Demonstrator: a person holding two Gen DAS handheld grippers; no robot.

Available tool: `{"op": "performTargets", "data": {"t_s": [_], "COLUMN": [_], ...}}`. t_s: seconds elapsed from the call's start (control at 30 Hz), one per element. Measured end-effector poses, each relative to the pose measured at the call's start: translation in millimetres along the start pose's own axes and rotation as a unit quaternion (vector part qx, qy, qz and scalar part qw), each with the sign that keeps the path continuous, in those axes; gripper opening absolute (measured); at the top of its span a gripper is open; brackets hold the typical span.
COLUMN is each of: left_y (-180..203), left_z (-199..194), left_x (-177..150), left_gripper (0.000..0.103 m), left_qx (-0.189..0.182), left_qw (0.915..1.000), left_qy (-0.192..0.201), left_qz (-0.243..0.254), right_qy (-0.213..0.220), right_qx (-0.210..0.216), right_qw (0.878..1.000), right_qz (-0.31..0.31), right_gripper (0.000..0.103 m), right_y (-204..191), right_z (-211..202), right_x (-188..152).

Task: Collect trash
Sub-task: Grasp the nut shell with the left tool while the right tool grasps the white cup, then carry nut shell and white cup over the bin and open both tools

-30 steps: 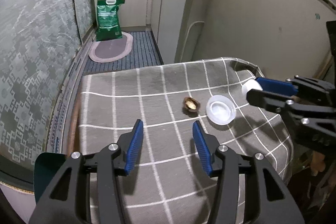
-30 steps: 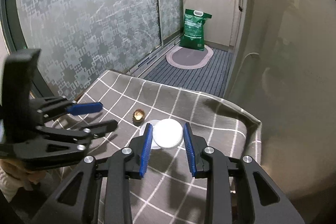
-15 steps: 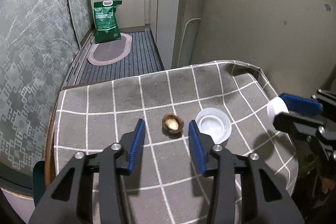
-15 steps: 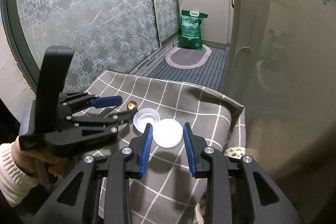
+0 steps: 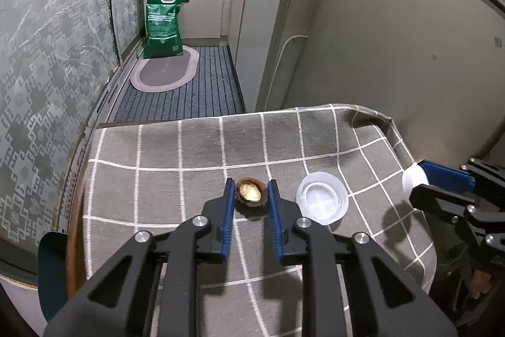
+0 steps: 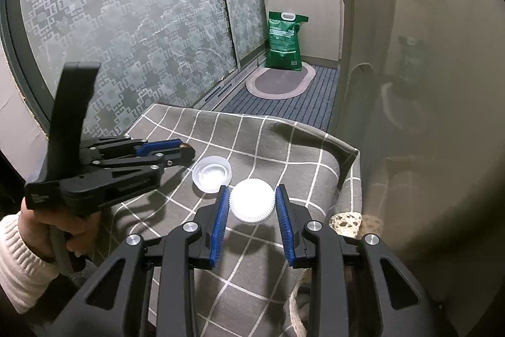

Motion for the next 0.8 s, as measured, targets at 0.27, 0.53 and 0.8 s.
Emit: {"op": "performTargets", "data": {"t_s": [0.27,0.53,0.8], "left_y": [-23,-56,-103], "left_z": [-24,-60,-90], "left_x": [6,8,-4], "left_gripper": [0.022,0.022,0.022], "left_qx": [0.005,0.016,0.042], "left_qw": [0.9997,0.9984,0.9969], "left_qy": [0.020,0.043,0.044], "left_qz": [-0.015,-0.034,-0.051], "right_qy": [0.001,0.000,0.008], "right_qx": [0.006,0.017,0.038], "right_qw": [1.000,0.999,0.997], "right_qz": [-0.012,-0.033,-0.060], "right_gripper": [0.030,0.030,0.030], "right_y": [-23,-59,-108], "right_z": [6,14,18], "right_x": [13,28,47]}}
Point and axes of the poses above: each gripper's, at about its wrist camera, not at the fingertips, and z roughly the way its jaws point, y to its right, x to its top, the point moved 9 cm from there along z, roughly the way its jaws point, and after that the axes turned 6 degrees about -x, right-handed, at the moved point
